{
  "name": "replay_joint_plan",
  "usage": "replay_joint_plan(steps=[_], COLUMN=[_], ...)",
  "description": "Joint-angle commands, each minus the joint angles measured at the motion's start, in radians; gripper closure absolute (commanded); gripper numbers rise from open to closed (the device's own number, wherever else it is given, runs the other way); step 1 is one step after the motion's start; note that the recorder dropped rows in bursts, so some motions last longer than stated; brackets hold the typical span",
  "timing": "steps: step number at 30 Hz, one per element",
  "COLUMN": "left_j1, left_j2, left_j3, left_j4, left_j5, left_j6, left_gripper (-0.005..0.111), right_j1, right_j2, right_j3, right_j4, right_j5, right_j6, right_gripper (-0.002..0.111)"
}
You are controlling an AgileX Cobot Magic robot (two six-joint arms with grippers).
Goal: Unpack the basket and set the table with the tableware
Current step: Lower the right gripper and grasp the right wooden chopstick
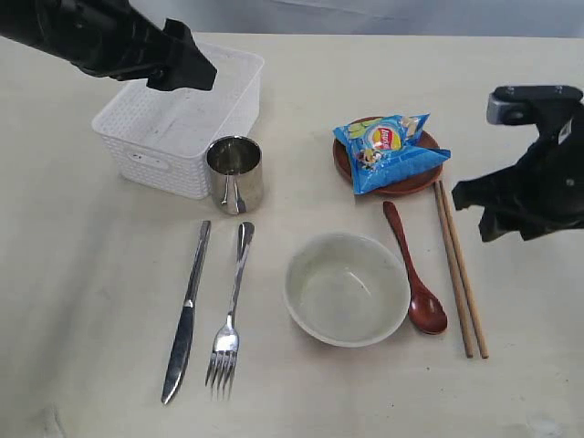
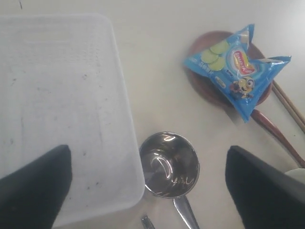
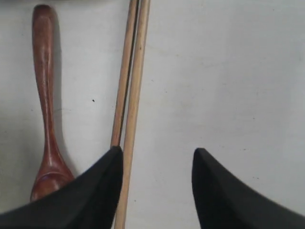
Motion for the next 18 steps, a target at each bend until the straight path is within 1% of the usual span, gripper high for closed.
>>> replay_joint_plan(steps=[1, 6, 12, 18], left_j1=[0.002, 0.002, 0.002, 0.002], left_j2=[-0.005, -0.005, -0.005, -0.005], left_j3=[0.004, 0.004, 0.004, 0.004], left_j4=[-0.028, -0.042, -0.042, -0.042], left_j5=[-0.008, -0.008, -0.008, -0.008], left_j6=[0.019, 0.036, 0.036, 0.041], left_gripper=[0.026, 0.026, 0.026, 0.026], right_j1=[-0.004, 0.0, 0.068, 0.078], right_j2=[-0.001, -0.001, -0.001, 0.025], right_j3=[0.103, 0.12, 0.12, 0.12], right_j4=[0.026, 0.056, 0.056, 0.04], right_j5=[-0.175, -0.2, -0.207, -0.249], right_j6=[0.01, 0.007, 0.01, 0.045], right_gripper=[0.064, 0.065, 0.065, 0.065])
